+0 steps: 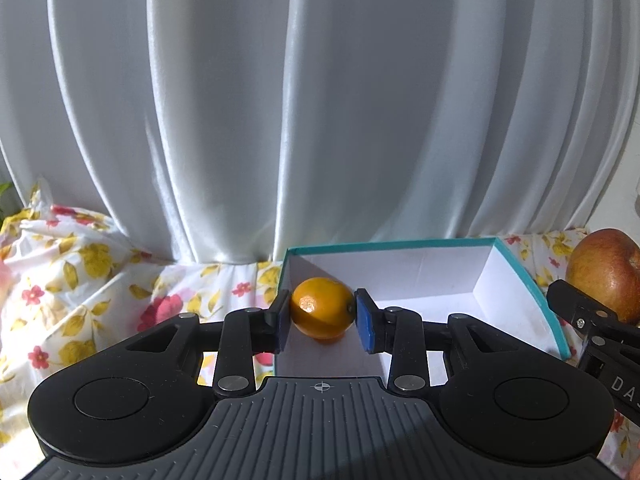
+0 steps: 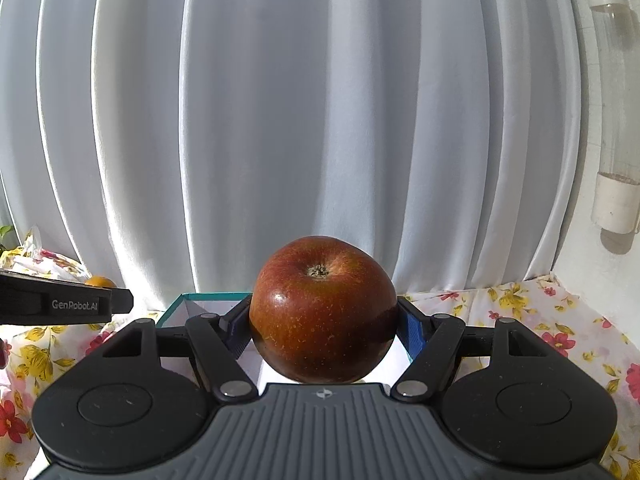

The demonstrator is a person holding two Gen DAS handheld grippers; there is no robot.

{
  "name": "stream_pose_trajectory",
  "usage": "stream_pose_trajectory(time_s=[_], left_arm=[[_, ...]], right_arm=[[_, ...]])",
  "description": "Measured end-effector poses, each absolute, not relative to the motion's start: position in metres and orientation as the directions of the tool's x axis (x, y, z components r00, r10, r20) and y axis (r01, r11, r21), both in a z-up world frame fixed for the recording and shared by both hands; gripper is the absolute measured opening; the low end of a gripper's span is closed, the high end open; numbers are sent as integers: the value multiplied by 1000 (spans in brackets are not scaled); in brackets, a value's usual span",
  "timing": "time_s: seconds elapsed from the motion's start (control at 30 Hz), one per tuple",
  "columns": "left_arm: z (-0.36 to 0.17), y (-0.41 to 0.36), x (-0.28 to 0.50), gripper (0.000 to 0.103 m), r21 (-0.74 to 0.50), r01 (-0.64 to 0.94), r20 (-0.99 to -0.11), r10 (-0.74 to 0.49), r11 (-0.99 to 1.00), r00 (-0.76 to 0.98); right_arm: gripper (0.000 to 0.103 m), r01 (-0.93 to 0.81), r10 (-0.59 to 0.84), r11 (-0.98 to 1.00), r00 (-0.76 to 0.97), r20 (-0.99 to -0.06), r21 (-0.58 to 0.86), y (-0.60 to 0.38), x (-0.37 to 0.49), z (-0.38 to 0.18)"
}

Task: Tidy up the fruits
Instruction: 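Carry the small orange and red apple with both tools over the box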

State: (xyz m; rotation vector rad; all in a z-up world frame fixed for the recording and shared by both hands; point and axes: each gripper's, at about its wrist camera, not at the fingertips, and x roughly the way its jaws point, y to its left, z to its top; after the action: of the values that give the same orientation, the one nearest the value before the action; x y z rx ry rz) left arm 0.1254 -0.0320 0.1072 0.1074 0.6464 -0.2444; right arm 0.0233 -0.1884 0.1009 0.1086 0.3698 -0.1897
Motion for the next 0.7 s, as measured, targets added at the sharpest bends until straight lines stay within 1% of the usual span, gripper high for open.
stream_pose_trajectory(time_s=[0.2,0.7], left_arm=[[97,-33,137,37,28,252,-627,-179,967,758],[72,-32,154,37,44,240,-676,-148,970,722]], right_arm=[[72,208,-170,976,910,-378,62,-188,30,100],[72,213,-168,975,891,-421,62,-194,49,75]])
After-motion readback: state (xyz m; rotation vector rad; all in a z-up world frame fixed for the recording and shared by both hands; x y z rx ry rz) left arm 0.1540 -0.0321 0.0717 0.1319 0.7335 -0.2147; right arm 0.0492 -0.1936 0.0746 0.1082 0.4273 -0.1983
